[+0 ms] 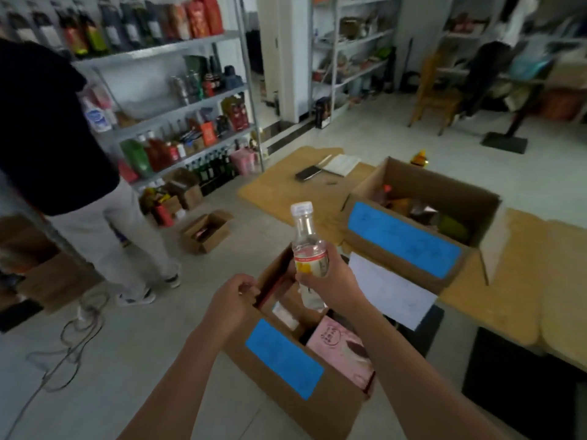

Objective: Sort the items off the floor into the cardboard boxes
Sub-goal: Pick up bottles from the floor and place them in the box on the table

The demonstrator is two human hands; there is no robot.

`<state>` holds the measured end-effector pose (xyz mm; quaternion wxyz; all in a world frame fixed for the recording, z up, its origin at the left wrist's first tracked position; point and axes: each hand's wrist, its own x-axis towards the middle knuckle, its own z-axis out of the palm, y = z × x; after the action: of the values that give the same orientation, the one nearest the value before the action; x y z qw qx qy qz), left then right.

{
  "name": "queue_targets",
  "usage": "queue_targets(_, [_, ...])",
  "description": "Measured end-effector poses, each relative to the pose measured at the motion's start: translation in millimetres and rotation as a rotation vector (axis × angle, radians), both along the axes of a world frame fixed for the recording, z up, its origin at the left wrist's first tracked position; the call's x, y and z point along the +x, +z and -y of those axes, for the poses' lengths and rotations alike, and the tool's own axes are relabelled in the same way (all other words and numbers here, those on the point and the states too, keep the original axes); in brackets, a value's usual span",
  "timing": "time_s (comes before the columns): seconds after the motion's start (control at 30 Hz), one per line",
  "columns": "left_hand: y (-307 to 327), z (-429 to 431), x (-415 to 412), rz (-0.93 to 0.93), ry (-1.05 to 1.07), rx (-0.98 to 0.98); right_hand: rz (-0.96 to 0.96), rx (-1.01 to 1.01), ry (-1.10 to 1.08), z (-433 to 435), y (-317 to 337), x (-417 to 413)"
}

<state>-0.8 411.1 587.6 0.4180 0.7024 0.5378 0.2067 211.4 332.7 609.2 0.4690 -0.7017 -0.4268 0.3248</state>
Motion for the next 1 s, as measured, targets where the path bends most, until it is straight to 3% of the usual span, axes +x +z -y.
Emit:
queue_targets(0.3, [-18.5,48.8,153.8,-0.158,-0.16,0.021,-0.028,-0.048,-0.058,39.9,-5.2,145.5])
queue_targets(0.63, [24.4,10.6,218.2,-0.109,-0.288,0.107,-0.006,-0.02,-0.173,45.4,11.8,201.2])
queue_targets(0.83, [23.3,-9.2,258.7,-0.158,-0.371,0.265,0.099,-0.01,-0.239,36.7,27.7,247.3])
queue_targets(1.0, [9.7,-14.8,288.5,-0.153,-0.441,0.195,0.164,-0.001,-0.258,15.0,38.9,291.3])
